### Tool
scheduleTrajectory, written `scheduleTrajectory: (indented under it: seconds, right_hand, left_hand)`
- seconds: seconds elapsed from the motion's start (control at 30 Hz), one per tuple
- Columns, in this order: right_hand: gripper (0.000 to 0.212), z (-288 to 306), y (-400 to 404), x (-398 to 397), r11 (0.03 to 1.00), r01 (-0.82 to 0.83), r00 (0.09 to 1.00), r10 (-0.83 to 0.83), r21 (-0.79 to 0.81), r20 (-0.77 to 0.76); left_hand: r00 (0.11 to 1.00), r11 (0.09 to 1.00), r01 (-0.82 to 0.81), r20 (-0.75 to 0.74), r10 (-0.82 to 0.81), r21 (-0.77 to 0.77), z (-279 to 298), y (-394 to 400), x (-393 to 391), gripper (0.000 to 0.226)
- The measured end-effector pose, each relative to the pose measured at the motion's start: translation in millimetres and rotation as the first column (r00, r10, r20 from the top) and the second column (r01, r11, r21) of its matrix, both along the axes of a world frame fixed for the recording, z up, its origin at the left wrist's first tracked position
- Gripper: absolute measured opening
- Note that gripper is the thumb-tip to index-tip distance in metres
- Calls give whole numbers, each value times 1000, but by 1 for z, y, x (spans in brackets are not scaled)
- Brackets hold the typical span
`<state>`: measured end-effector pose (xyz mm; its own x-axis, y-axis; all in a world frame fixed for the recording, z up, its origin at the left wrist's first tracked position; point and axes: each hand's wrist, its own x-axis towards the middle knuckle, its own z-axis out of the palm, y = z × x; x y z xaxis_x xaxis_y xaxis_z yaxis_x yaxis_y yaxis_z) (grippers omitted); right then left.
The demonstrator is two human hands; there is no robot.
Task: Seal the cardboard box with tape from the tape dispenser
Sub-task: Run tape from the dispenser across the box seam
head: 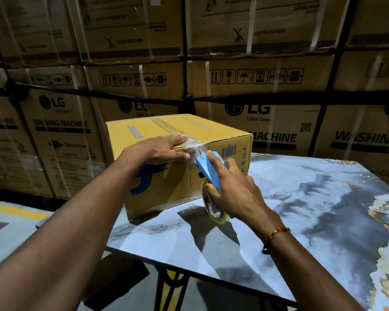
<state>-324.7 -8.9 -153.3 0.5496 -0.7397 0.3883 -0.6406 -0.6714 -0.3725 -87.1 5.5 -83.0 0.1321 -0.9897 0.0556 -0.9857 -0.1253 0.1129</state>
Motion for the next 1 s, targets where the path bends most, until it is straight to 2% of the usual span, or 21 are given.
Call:
scheduleTrajectory:
  seconds: [0.27, 0.4, 0.5, 0.77, 0.9, 1.0]
  right_hand:
    - [68, -6, 14, -19, 1000, 6, 997, -6, -4, -77]
    - [68, -7, 5, -18, 1000, -10, 993, 12, 15, -120]
    - [67, 0, -6, -13, 998, -31, 987, 40, 59, -154]
    - [62, 25, -17, 3, 984, -107, 979, 130, 145, -159]
    - [61, 37, -20, 12, 975, -97, 968, 140, 202, -208]
    - [54, 57, -28, 20, 954, -136, 939, 210, 267, -273]
  left_hand:
    - [998, 999, -29, 54, 31, -28, 0, 1, -3, 94]
    - [983, 990, -90, 148, 106, -108, -3, 0, -18, 87]
    - [971, 985, -86, 210, 116, -148, -4, 2, -26, 84]
    - [964, 981, -70, 241, 114, -181, -9, 1, -21, 82]
    - [961, 979, -68, 252, 116, -191, -9, 1, -22, 82]
    - [959, 980, -66, 259, 115, -189, -8, 3, -23, 83]
